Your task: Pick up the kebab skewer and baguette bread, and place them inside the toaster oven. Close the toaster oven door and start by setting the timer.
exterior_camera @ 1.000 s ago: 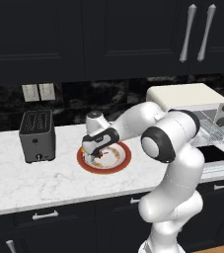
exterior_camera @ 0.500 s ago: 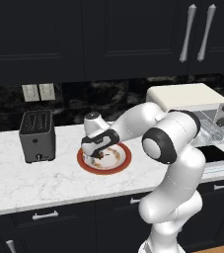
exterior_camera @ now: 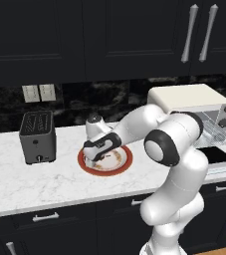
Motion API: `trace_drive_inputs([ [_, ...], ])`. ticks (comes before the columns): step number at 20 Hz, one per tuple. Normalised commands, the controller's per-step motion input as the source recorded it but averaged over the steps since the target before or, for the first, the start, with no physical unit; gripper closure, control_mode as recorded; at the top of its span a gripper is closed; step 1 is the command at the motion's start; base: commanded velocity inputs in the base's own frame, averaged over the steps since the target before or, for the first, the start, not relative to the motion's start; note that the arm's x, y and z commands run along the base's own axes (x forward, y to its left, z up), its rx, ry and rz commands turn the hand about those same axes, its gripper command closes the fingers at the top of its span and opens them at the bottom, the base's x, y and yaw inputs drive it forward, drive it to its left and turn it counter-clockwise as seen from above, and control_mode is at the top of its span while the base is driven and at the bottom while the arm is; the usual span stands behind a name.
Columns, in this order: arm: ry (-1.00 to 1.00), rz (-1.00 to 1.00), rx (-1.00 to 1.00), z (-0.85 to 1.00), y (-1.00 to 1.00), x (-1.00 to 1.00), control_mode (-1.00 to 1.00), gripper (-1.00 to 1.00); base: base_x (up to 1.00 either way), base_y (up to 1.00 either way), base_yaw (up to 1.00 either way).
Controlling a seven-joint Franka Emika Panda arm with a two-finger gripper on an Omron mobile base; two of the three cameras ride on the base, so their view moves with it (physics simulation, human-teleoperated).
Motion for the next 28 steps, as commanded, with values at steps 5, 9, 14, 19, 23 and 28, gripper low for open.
trace_drive_inputs([
  [5,0.0,0.0,0.0,-0.11,0.0,0.14,-1.0,-1.0,0.0,0.0,0.0],
  [9,0.02,0.0,0.0,-0.37,-0.01,0.01,-1.0,-1.0,0.0,0.0,0.0],
  [14,0.01,0.0,0.02,-0.35,-0.01,0.01,-1.0,-1.0,0.0,0.0,0.0],
  [19,0.0,0.0,0.05,-0.38,-0.19,-0.07,-1.0,1.0,0.0,0.0,0.0],
  [23,0.0,0.0,0.04,-0.38,-0.28,-0.18,-1.0,1.0,0.0,0.0,0.0],
  [28,-0.01,0.0,0.03,-0.02,-0.19,-0.18,-1.0,1.0,0.0,0.0,0.0],
])
